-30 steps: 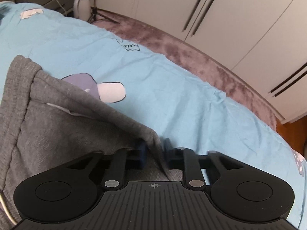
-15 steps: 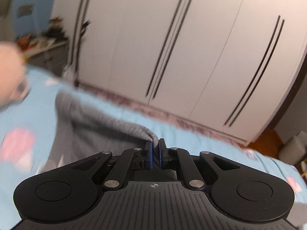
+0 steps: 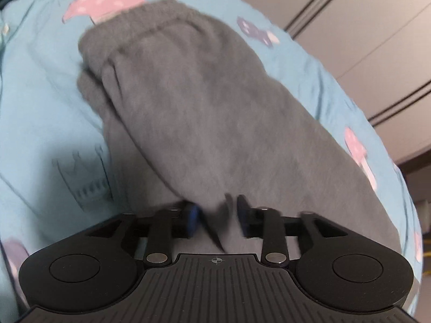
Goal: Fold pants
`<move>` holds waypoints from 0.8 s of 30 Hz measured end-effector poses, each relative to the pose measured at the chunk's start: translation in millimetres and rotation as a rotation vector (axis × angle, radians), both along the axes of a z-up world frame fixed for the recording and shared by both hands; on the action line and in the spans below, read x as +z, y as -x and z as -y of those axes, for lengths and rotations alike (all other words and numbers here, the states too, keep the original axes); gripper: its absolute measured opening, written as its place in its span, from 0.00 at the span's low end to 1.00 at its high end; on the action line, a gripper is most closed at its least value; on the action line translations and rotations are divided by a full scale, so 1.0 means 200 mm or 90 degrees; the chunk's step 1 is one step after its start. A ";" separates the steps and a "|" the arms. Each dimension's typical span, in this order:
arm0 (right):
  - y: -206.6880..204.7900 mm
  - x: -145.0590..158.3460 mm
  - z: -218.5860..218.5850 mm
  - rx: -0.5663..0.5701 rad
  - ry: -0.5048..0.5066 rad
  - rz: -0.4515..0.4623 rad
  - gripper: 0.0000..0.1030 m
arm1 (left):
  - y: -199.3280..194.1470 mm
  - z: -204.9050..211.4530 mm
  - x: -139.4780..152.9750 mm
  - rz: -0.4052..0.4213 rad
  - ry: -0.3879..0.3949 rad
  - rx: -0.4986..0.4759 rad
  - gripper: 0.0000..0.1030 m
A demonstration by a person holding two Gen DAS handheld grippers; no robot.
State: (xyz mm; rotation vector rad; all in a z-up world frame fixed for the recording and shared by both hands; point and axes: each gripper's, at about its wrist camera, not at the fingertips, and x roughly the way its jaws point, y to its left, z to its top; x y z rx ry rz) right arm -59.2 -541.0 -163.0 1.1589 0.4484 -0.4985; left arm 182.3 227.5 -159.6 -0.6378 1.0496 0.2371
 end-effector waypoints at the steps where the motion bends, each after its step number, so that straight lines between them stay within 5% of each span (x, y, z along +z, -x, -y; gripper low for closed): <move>1: -0.02 0.01 -0.03 0.008 0.006 -0.001 0.15 | -0.02 -0.01 -0.01 -0.007 -0.006 0.004 0.38; 6: -0.08 -0.01 -0.03 0.018 -0.020 0.035 0.20 | -0.04 -0.09 -0.05 0.012 0.048 0.039 0.41; 13: -0.12 -0.02 -0.02 0.015 -0.036 0.058 0.39 | -0.05 -0.14 -0.06 0.017 0.032 0.056 0.39; 18: -0.17 0.00 -0.02 0.004 -0.009 0.054 0.45 | -0.10 -0.12 -0.08 0.009 0.010 0.039 0.21; 20: -0.22 0.00 -0.01 0.004 0.008 0.035 0.37 | -0.12 -0.14 -0.08 0.002 0.020 0.043 0.18; 22: -0.28 0.00 0.02 -0.001 0.014 0.004 0.10 | -0.15 -0.15 -0.08 -0.012 0.030 0.045 0.14; 24: -0.33 -0.01 0.04 -0.010 0.000 -0.025 0.05 | -0.17 -0.16 -0.02 -0.009 0.012 0.033 0.12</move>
